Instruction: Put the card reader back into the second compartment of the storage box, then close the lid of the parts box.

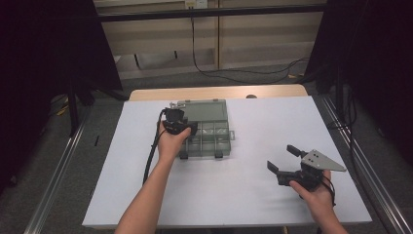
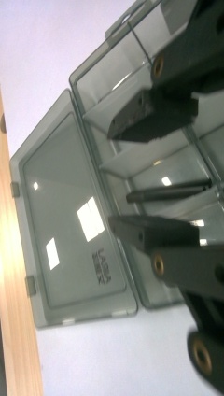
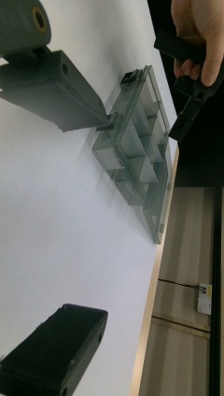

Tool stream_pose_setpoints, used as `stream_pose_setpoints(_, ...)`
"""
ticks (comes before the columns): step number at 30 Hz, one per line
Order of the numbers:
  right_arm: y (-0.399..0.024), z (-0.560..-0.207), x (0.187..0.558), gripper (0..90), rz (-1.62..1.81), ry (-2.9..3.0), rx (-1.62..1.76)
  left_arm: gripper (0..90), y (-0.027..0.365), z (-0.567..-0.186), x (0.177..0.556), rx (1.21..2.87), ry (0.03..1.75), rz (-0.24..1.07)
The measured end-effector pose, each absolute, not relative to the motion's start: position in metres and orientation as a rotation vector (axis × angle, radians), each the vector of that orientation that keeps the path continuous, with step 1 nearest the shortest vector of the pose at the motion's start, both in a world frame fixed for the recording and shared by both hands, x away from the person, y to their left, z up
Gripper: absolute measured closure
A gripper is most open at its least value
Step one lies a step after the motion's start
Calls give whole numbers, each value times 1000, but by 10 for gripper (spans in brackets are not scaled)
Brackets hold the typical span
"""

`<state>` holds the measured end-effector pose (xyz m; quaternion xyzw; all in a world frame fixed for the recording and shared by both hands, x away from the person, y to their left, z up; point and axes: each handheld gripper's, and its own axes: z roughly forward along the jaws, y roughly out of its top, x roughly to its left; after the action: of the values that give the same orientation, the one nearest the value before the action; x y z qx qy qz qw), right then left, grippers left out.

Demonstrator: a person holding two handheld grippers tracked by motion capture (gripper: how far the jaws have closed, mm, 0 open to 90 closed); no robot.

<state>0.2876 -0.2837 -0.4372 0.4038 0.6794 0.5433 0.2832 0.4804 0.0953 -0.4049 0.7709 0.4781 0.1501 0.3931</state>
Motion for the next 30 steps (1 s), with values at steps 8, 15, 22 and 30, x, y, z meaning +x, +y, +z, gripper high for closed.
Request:
stream_pose_setpoints(8, -283, -438, 290, 63, 1446, 1820, 1082, 315, 107, -399, 481, 1916, 1229, 381)
stream_pose_setpoints(15, -282, -439, 293, 62, 1435, 1829, 1098, 221, 118, -397, 485, 1903, 1244, 374)
stream_pose_setpoints(22, -281, -438, 301, 60, 1415, 1825, 1127, 184, 128, -394, 486, 1894, 1251, 395)
stream_pose_setpoints(30, -272, -435, 314, 58, 1396, 1841, 1140, 158, 139, -394, 488, 1881, 1267, 409)
